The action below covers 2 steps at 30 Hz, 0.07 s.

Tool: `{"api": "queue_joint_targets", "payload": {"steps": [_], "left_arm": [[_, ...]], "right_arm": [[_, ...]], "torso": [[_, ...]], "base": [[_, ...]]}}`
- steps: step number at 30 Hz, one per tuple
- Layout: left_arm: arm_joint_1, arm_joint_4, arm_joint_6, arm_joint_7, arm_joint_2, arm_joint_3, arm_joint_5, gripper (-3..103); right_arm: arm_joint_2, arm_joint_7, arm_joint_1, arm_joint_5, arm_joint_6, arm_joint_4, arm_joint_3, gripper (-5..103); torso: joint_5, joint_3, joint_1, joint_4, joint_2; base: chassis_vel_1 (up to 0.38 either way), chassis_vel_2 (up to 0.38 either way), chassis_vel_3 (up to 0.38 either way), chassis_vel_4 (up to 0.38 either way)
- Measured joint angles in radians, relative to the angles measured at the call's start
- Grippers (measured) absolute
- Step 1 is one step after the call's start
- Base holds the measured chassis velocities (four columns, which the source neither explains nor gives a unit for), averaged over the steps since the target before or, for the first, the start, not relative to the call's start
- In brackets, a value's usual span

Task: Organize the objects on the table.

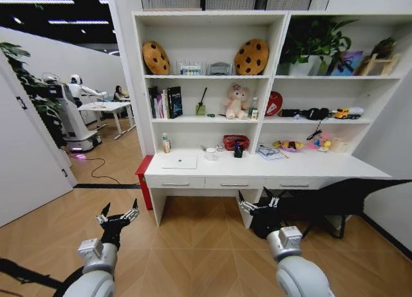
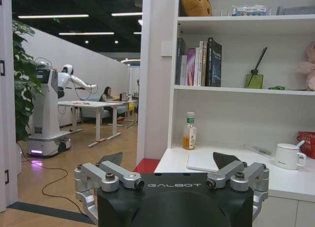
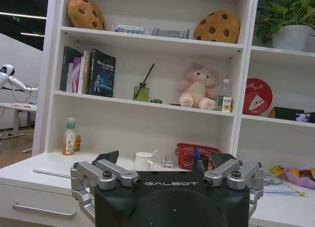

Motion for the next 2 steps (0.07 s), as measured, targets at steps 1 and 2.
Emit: {"api": "queue_joint_targets", "payload": {"steps": [1, 2], "left_arm": [[0.000, 0.000, 0.000, 0.000, 0.000, 0.000, 0.000, 100], [0.000, 0.000, 0.000, 0.000, 0.000, 0.000, 0.000, 100]], "right_arm": [[0.000, 0.000, 0.000, 0.000, 0.000, 0.000, 0.000, 100], [0.000, 0.000, 0.000, 0.000, 0.000, 0.000, 0.000, 100]], "torso": [[0.0001, 0.000, 0.000, 0.0000, 0.000], [0.0000, 0.000, 0.000, 0.0000, 0.000]], "base": [[0.000, 0.000, 0.000, 0.000], [0.000, 0.000, 0.000, 0.000]]}}
